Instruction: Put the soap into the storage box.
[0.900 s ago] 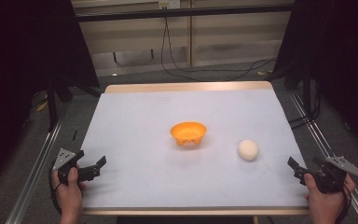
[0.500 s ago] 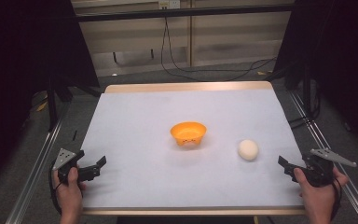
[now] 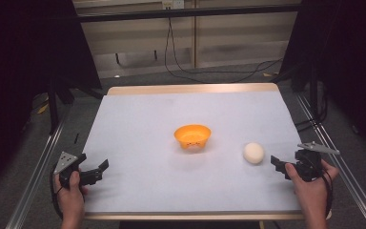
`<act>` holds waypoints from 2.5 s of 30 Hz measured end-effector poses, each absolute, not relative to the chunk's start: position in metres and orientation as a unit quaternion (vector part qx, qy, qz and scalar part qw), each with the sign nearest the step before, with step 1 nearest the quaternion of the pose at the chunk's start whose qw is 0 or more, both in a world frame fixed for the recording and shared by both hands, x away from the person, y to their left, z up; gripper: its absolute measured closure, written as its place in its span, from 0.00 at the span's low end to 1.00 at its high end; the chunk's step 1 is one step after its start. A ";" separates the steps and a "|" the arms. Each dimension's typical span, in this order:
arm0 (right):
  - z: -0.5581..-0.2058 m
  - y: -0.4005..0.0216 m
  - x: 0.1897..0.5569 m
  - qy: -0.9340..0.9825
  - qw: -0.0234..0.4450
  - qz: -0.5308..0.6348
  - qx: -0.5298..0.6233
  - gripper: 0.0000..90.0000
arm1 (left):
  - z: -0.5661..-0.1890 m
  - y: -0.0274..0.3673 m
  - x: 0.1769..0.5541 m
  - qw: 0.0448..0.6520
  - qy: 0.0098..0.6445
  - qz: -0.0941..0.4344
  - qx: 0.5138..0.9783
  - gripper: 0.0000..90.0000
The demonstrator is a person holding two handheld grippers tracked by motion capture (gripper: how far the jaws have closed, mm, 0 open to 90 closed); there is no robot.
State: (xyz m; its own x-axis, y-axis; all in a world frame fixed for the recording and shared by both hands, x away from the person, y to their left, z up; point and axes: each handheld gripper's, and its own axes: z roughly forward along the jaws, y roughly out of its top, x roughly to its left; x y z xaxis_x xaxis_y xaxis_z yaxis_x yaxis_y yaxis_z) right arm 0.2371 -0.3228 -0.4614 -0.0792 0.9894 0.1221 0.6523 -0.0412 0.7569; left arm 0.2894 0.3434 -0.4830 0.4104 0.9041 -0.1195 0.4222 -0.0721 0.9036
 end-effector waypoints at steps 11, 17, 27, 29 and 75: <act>-0.458 -0.306 0.251 0.668 0.225 0.335 0.625 0.07 | -0.483 0.343 0.289 0.481 0.482 0.250 0.688 0.01; -0.455 -0.296 0.256 0.678 0.216 0.334 0.619 0.06 | -0.483 0.343 0.289 0.482 0.482 0.249 0.688 0.01; -0.453 -0.282 0.266 0.691 0.208 0.328 0.610 0.06 | -0.483 0.343 0.290 0.481 0.483 0.249 0.688 0.01; -0.453 -0.278 0.269 0.691 0.201 0.327 0.613 0.07 | -0.483 0.343 0.290 0.481 0.483 0.249 0.688 0.01; -0.473 -0.249 0.299 0.679 0.176 0.291 0.650 0.26 | -0.483 0.344 0.290 0.483 0.484 0.246 0.687 0.01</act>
